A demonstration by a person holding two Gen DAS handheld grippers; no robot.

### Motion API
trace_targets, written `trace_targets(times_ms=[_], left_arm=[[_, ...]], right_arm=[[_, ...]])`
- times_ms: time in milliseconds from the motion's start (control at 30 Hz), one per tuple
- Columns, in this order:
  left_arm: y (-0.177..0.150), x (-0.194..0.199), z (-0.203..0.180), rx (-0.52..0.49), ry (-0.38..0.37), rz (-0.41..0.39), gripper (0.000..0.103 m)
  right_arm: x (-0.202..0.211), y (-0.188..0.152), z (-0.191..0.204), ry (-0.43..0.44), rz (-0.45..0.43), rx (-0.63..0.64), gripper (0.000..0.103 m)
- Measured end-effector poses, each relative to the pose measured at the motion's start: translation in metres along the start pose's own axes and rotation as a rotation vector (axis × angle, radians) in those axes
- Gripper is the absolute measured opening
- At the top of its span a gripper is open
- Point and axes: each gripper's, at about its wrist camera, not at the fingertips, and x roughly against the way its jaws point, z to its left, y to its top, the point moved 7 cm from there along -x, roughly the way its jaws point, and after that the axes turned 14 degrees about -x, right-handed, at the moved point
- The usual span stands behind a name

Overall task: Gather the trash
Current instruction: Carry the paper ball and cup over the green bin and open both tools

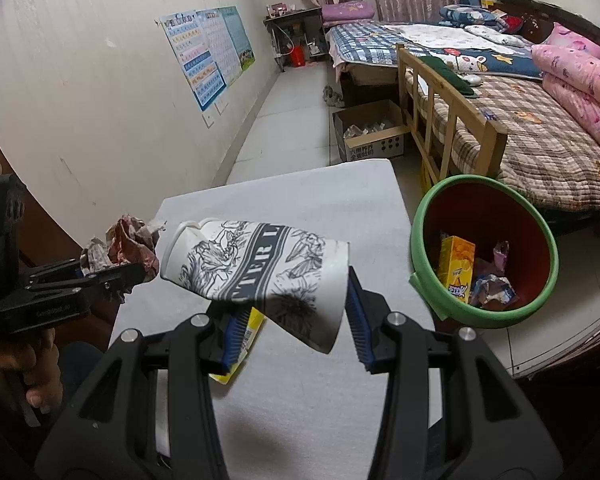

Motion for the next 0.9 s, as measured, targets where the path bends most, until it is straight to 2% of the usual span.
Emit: trace_targets(times_ms=[400, 900], left_arm=[[0.016, -0.009, -0.028, -0.06, -0.009, 0.009, 0.038], [0.057, -0.039, -0.095, -0.164, -0.08, 0.016, 0.038]], right_arm=[[0.005, 0.013, -0.021, 0.002, -0.028, -0.038, 0.043], [0.02, 0.047, -0.092, -0.047, -0.087, -0.134, 0.043]])
